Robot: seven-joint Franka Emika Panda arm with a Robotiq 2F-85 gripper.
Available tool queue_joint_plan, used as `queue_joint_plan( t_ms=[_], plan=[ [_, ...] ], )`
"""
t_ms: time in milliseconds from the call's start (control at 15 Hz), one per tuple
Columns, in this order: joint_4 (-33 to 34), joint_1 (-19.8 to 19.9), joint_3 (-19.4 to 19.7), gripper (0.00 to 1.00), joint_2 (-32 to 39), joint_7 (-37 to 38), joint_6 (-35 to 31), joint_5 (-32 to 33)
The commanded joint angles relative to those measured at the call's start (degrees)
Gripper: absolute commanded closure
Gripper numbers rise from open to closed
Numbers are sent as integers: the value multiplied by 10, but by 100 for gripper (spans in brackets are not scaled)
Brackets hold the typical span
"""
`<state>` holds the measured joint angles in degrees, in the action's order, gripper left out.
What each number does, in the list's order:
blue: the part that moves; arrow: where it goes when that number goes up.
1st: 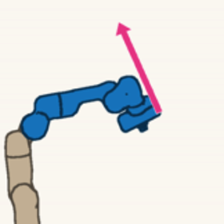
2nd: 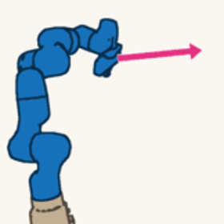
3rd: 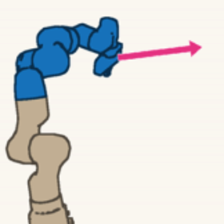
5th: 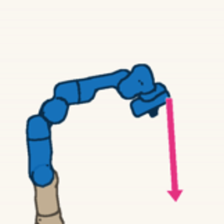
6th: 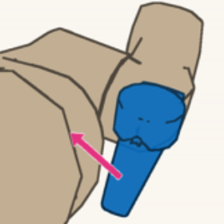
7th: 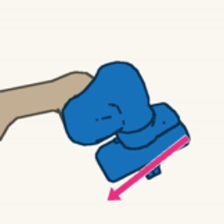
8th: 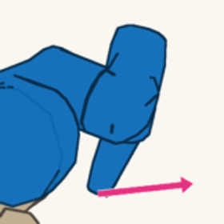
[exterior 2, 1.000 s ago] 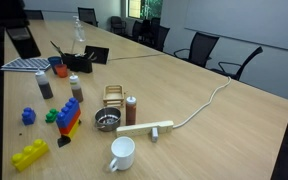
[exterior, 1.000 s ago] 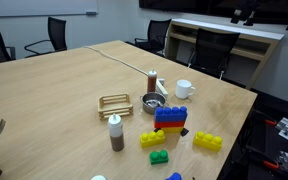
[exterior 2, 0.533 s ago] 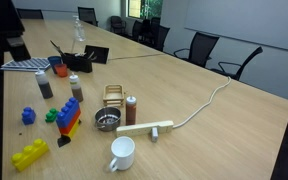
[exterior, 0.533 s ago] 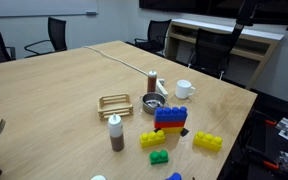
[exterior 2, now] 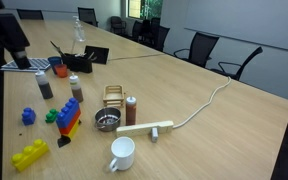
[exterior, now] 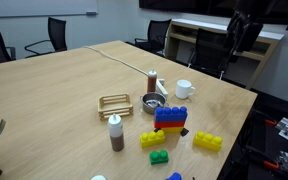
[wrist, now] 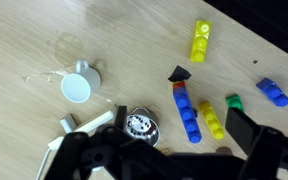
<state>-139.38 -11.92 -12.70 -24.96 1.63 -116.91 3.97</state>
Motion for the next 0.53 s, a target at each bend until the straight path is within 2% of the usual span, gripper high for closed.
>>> queue_joint_plan(
  t_ms=[0, 333, 467],
  plan=[
    [1, -1, 3, 0, -1, -3, 1, 0],
    [1, -1, 3, 0, -1, -5, 1, 0],
    [11, -15, -2, 0, 20, -31, -25, -4]
  ],
)
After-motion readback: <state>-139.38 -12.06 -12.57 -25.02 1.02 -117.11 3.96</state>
